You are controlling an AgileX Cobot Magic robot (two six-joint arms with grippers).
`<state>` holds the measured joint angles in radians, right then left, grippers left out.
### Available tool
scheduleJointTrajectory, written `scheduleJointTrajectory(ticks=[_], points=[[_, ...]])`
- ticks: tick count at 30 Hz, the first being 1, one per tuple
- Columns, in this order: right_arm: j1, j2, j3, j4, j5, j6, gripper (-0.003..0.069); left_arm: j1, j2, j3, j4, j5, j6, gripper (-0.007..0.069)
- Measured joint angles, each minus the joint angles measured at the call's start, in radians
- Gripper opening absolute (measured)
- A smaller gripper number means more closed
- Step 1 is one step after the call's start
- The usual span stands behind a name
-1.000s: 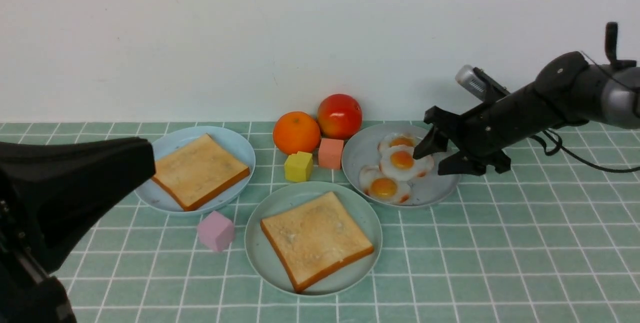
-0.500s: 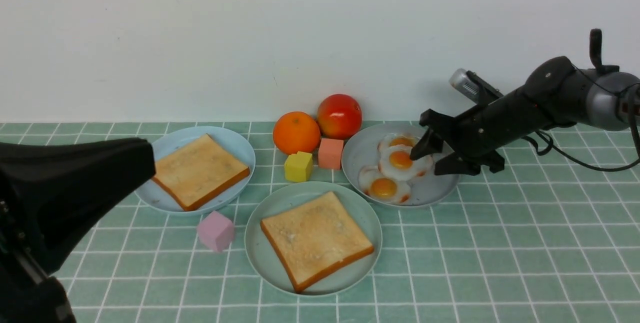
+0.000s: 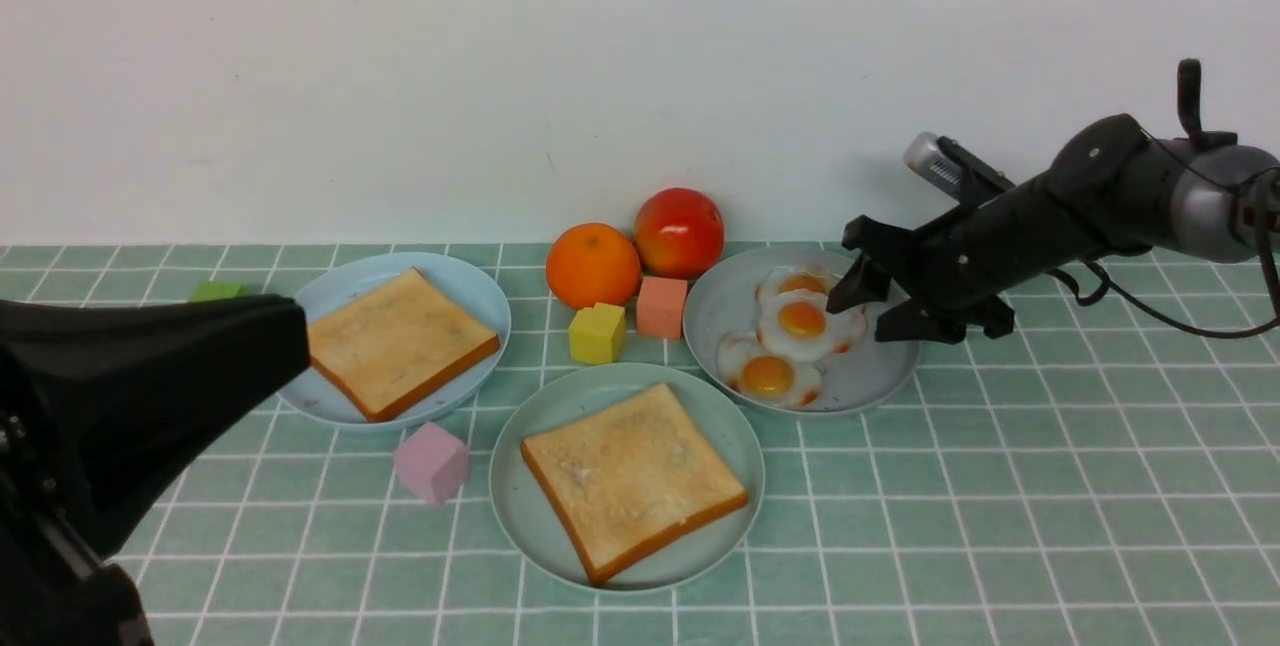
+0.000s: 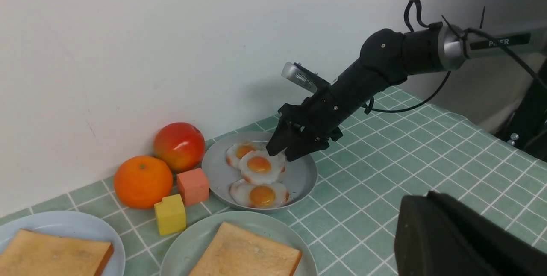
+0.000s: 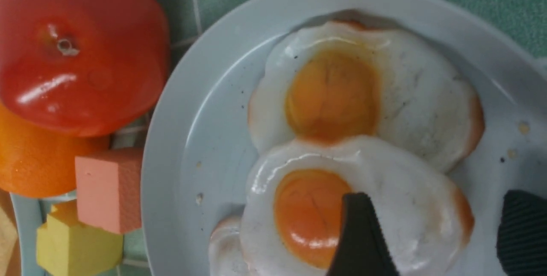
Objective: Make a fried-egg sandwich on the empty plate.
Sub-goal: Use the right arm to grab a fried egg
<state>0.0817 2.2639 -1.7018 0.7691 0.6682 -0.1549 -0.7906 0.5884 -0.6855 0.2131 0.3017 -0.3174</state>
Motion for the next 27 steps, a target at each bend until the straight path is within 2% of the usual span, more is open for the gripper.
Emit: scheduleJointTrajectory(ticks=[10, 16, 18, 19, 21, 22, 23, 24, 27], points=[[0.0, 0.012, -0.007, 0.053, 0.003, -0.004, 0.0437, 0.0, 0.0, 0.0, 0.0, 0.0, 0.0, -0.0013], [0.0, 0.017, -0.007, 0.063, 0.003, -0.019, 0.0388, 0.0, 0.0, 0.0, 0.0, 0.0, 0.0, -0.001], [0.0, 0.02, -0.007, 0.066, 0.003, -0.022, 0.0325, 0.0, 0.0, 0.0, 0.0, 0.0, 0.0, -0.001], [0.0, 0.02, -0.007, 0.066, 0.003, -0.022, 0.0325, 0.0, 0.0, 0.0, 0.0, 0.0, 0.0, -0.001], [0.0, 0.022, -0.007, 0.066, 0.004, -0.022, 0.0245, 0.0, 0.0, 0.0, 0.0, 0.0, 0.0, -0.001], [0.0, 0.022, -0.007, 0.066, 0.004, -0.022, 0.0233, 0.0, 0.0, 0.0, 0.0, 0.0, 0.0, -0.001], [-0.001, 0.022, -0.007, 0.067, 0.004, -0.022, 0.0184, 0.0, 0.0, 0.0, 0.0, 0.001, 0.0, -0.001], [-0.001, 0.022, -0.007, 0.067, 0.004, -0.022, 0.0178, 0.0, 0.0, 0.0, 0.0, 0.001, 0.0, -0.001], [-0.001, 0.022, -0.007, 0.077, 0.004, -0.022, 0.0078, 0.0, 0.0, 0.0, 0.0, 0.001, 0.0, -0.001]])
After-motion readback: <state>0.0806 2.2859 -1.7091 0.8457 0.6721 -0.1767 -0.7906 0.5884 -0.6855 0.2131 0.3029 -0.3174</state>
